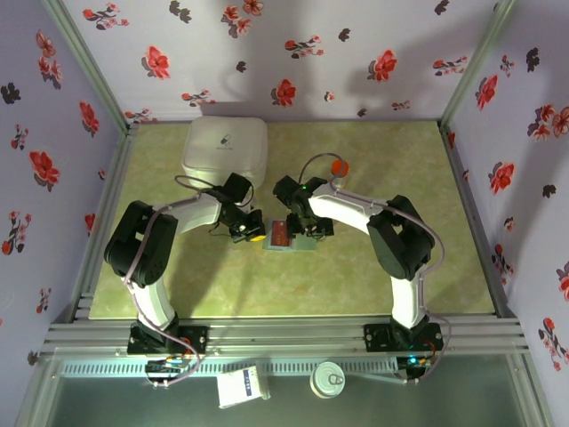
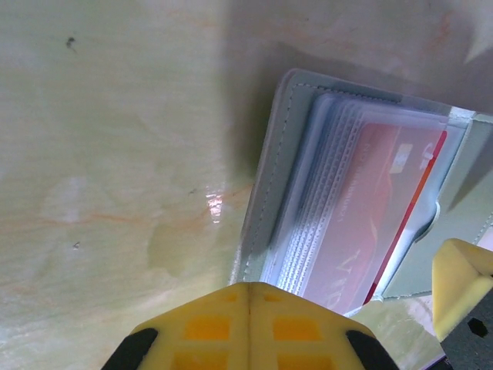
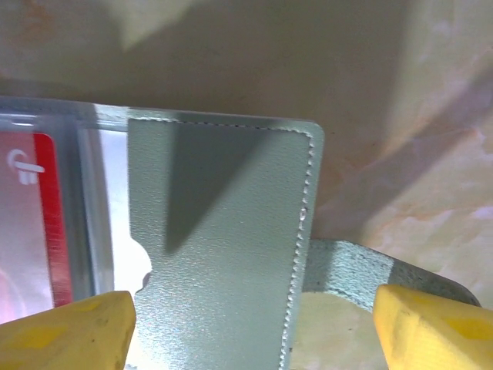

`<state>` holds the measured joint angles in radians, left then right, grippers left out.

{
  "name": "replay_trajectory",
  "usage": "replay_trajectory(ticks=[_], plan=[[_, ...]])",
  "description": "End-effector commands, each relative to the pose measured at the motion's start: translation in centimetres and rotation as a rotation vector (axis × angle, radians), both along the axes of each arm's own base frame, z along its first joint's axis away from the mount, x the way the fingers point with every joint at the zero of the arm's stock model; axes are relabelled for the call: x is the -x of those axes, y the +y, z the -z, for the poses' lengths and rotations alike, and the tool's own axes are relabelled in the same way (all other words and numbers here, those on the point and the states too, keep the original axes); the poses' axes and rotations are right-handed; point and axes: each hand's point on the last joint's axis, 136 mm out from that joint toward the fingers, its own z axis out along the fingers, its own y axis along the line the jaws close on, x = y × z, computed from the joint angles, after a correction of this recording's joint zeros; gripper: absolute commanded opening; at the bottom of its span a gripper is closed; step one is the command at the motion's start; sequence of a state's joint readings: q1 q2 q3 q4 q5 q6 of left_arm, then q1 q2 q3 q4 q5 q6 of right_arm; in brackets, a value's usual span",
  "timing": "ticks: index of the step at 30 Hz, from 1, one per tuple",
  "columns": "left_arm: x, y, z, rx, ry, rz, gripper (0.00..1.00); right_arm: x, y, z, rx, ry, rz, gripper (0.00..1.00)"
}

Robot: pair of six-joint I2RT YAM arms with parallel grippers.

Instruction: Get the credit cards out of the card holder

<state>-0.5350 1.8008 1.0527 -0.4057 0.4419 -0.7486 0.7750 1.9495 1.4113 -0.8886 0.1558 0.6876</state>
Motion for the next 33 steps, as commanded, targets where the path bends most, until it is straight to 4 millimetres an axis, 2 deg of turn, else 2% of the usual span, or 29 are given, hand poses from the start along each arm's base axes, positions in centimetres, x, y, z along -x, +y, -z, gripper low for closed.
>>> replay_trajectory(ticks=[1, 6, 8, 9, 17, 24, 28, 33], plan=[[0.6, -0.2, 0.2, 0.007, 0.018, 0.012, 0.0, -0.1, -1.3, 0.7, 0.065, 0.012, 0.015, 0.83], [0.5, -0.2, 0.3, 0.008, 0.018, 0.007, 0.0, -0.3, -1.1, 1.9, 0.032, 0.023, 0.012, 0.86], [0.5, -0.3, 0.3, 0.01, 0.018, 0.007, 0.0, -0.3, -0.9, 2.3, 0.014, 0.018, 0.003, 0.98], [0.4, -0.3, 0.3, 0.012, 0.017, 0.008, 0.0, -0.3, -0.9, 2.5, 0.006, 0.015, 0.004, 0.99], [0.3, -0.2, 0.1, 0.014, 0.01, 0.004, 0.0, 0.2, -0.7, 4.9, -0.086, 0.052, 0.037, 0.94], [0.3, -0.2, -0.4, 0.021, -0.002, -0.004, 0.0, -0.2, -0.3, 6.0, -0.14, 0.048, 0.003, 0.91], [0.1, 0.1, -1.0, 0.026, -0.016, -0.012, 0.0, -0.7, -0.6, 5.8, -0.143, 0.047, -0.021, 0.9], [0.0, 0.0, -2.0, 0.037, -0.034, -0.016, 0.0, -1.7, -0.8, 3.9, -0.11, 0.023, -0.068, 0.87]])
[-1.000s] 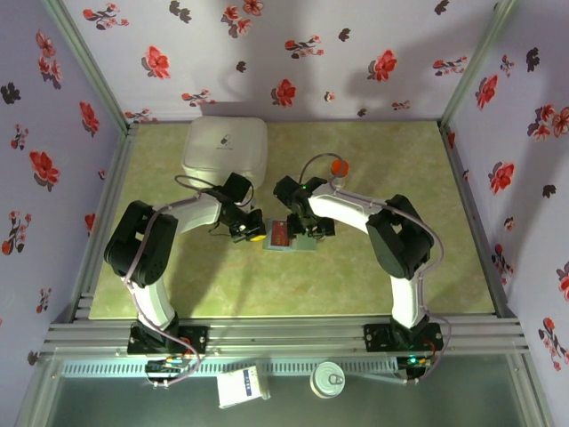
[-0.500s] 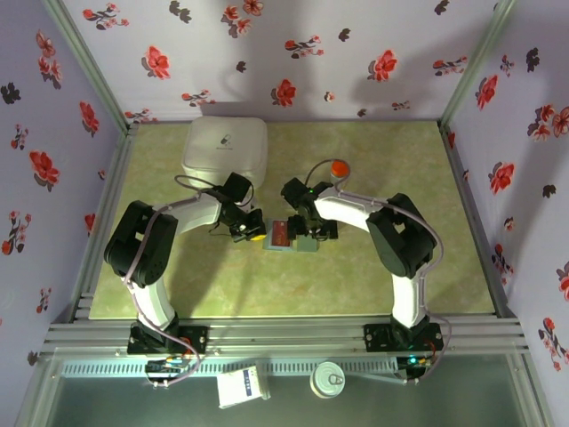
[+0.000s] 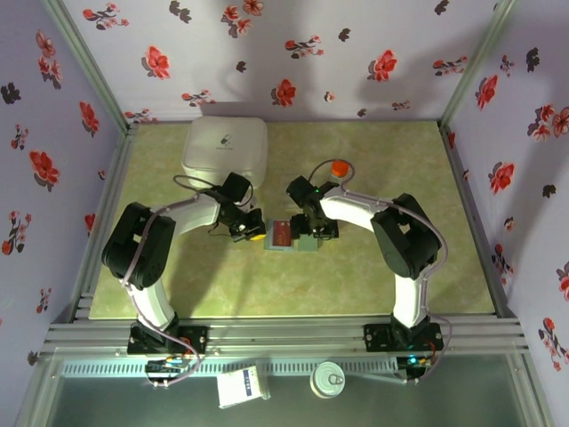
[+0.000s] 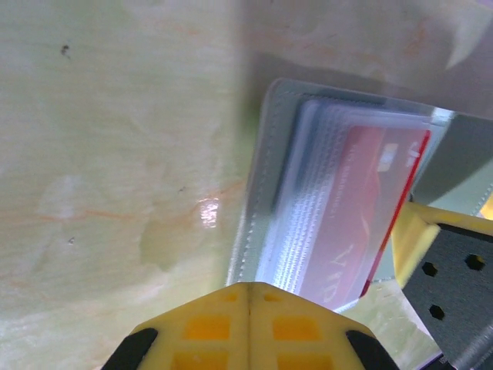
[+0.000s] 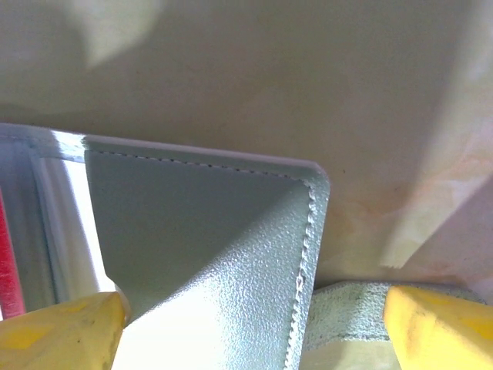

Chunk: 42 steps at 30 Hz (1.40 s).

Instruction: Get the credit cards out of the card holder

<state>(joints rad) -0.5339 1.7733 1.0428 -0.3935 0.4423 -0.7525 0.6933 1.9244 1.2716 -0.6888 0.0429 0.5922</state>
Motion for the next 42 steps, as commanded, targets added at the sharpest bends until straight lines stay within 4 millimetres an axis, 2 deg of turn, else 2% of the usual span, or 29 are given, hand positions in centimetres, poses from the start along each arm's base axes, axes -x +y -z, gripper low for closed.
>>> replay_trajectory(ticks=[1, 11, 22, 28, 32, 35, 37, 42], plan=[[0.0, 0.1, -1.4, 0.023, -0.016, -0.014, 0.0, -0.7, -0.1, 1.3, 0.014, 0.008, -0.048, 0.87], [-0.6, -0.2, -2.3, 0.036, -0.047, -0.017, 0.0, -0.4, -0.2, 1.3, 0.021, 0.031, -0.033, 0.82], [-2.1, -1.5, -2.8, 0.074, -0.072, -0.015, 0.0, -0.9, 0.7, -2.5, -0.071, -0.036, 0.015, 0.8], [-2.0, -2.6, -3.3, 0.094, -0.073, -0.002, 0.0, -0.8, 0.6, -4.3, -0.101, -0.069, 0.038, 0.8], [-1.6, -3.0, -2.8, 0.082, -0.065, 0.007, 0.0, -0.9, 1.1, -5.2, -0.137, -0.084, 0.045, 0.78], [-1.2, -3.3, -2.4, 0.074, -0.057, 0.022, 0.0, -1.0, 1.9, -5.8, -0.187, -0.089, 0.05, 0.72], [-1.0, -3.5, -2.1, 0.066, -0.057, 0.026, 0.0, -1.0, 2.8, -5.8, -0.24, -0.082, 0.052, 0.63], [-0.8, -3.6, -1.3, 0.042, -0.048, 0.032, 0.0, -0.8, 4.5, -4.6, -0.324, -0.035, 0.064, 0.43]])
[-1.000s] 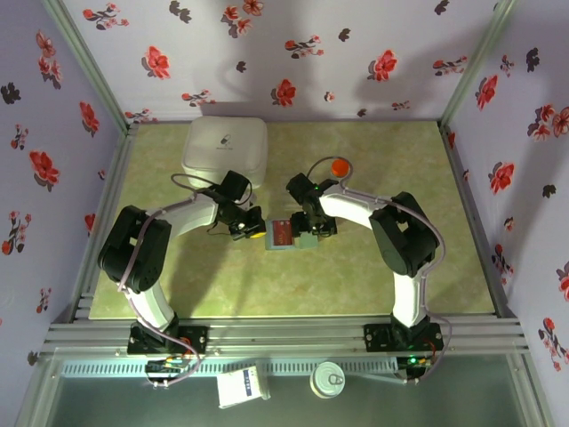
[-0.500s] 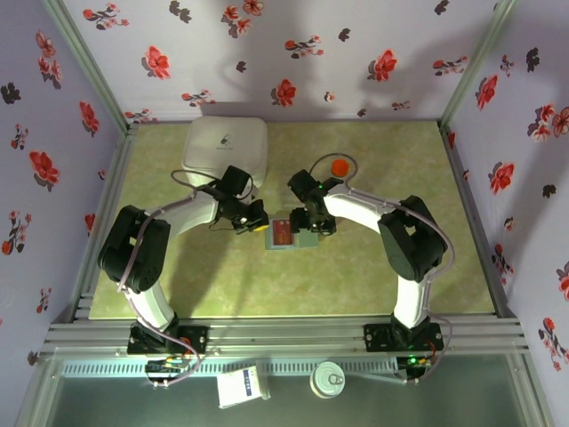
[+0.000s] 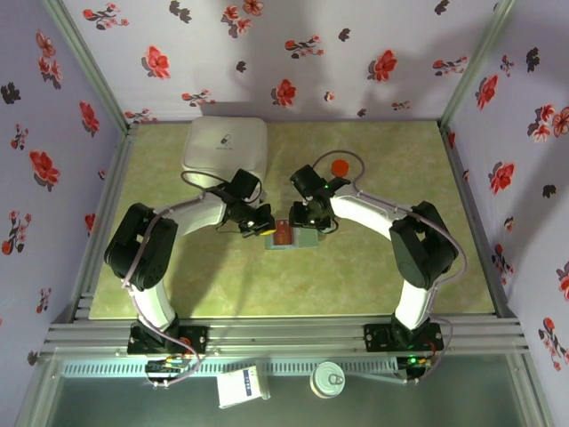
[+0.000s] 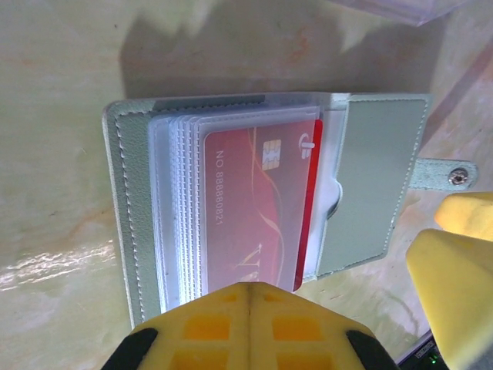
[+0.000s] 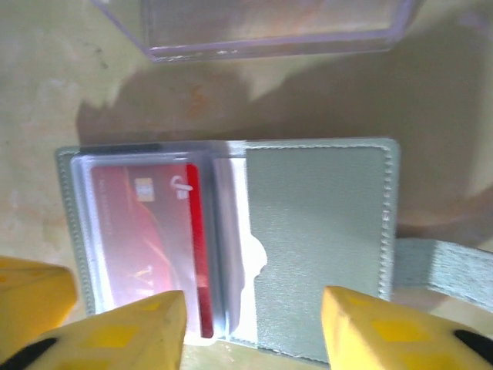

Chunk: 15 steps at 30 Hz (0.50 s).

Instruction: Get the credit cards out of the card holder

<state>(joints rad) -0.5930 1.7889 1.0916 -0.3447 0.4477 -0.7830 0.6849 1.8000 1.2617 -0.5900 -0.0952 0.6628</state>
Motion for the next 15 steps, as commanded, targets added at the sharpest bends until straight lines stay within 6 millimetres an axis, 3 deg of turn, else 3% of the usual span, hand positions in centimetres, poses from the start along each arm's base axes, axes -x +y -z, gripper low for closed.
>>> replay_trajectory(ticks=[1, 7, 15], plan=[[-0.2, -0.5, 0.3, -0.01, 0.007, -0.002, 0.0, 0.2, 1.3, 0.6, -0.085, 0.036, 0.016, 0.4], [0.2, -0.3, 1.3, -0.051, 0.021, 0.007, 0.0, 0.2, 0.1, 2.5, -0.037, 0.047, 0.046, 0.31], [-0.1, 0.2, 0.6, -0.08, -0.011, 0.01, 0.0, 1.5, -0.3, 5.5, -0.041, 0.107, 0.071, 0.27]])
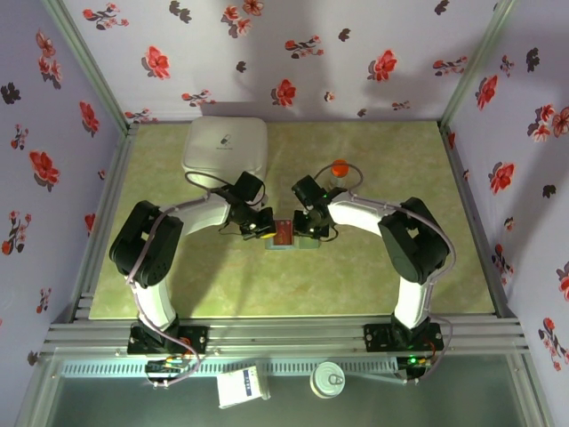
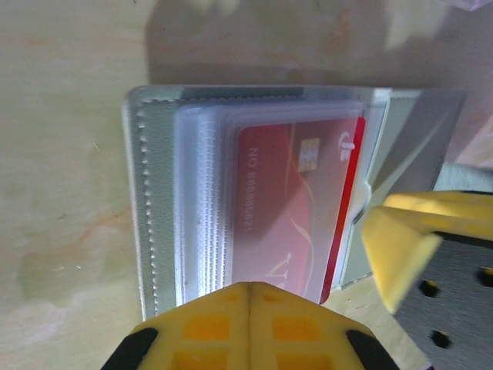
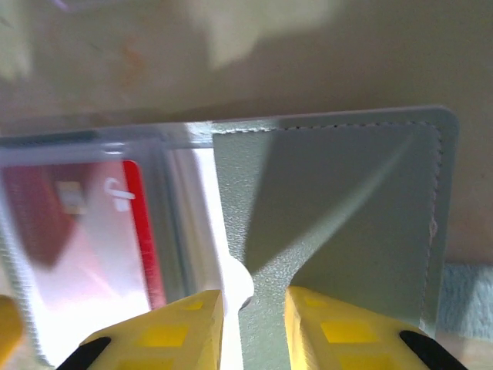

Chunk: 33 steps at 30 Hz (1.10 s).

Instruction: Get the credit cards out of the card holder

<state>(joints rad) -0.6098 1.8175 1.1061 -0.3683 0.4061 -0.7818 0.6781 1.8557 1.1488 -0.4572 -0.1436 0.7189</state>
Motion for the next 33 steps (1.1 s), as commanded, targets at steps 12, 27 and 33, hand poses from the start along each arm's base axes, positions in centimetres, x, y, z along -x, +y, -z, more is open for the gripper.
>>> replay_trajectory(ticks=[12, 27, 33], plan=[[-0.5, 0.1, -0.7, -0.037, -0.03, 0.02, 0.0, 0.2, 1.0, -1.1, -0.089, 0.011, 0.037, 0.26], [-0.6, 0.3, -0.2, -0.048, -0.034, 0.016, 0.0, -1.0, 3.8, -3.2, -0.249, -0.047, 0.006, 0.2], [-1.1, 0.9, 0.5, -0.096, -0.041, 0.012, 0.0, -1.2, 4.5, -2.7, -0.281, -0.043, 0.006, 0.19]])
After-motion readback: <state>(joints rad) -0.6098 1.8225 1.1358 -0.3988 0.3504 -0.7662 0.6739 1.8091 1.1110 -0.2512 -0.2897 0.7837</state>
